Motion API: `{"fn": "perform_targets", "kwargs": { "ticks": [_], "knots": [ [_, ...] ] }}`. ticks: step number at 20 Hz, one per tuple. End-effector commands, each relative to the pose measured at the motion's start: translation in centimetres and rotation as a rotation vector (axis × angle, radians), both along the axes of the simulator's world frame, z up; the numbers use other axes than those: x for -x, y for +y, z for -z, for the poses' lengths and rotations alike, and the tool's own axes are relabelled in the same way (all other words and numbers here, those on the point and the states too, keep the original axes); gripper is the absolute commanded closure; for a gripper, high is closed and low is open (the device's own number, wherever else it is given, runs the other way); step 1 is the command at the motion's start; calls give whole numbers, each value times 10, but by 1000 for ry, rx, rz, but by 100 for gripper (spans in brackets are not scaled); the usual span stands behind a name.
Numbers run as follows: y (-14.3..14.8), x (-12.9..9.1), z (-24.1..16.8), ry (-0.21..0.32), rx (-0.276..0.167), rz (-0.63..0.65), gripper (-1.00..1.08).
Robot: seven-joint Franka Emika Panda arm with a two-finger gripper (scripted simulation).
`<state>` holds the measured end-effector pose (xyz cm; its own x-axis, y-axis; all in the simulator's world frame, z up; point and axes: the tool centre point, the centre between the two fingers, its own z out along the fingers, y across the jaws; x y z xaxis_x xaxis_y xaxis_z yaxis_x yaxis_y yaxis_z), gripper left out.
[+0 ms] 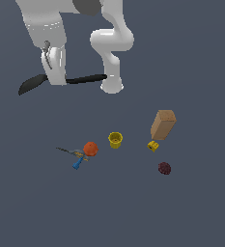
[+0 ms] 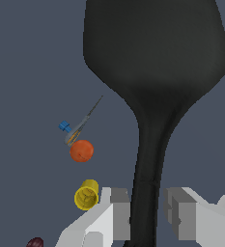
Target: Pick up a designated object from a clutter of objects.
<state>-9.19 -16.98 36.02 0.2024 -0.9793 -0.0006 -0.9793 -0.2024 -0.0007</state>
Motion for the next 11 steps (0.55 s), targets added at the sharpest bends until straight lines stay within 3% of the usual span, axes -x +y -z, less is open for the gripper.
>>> {"fn": "perform_targets", "kwargs": {
  "ticks": [1, 11],
  "knots": [
    [-3, 9, -15, 0, 1, 0, 108],
    [-9, 21, -39, 1, 1, -1, 108]
  ]
}}
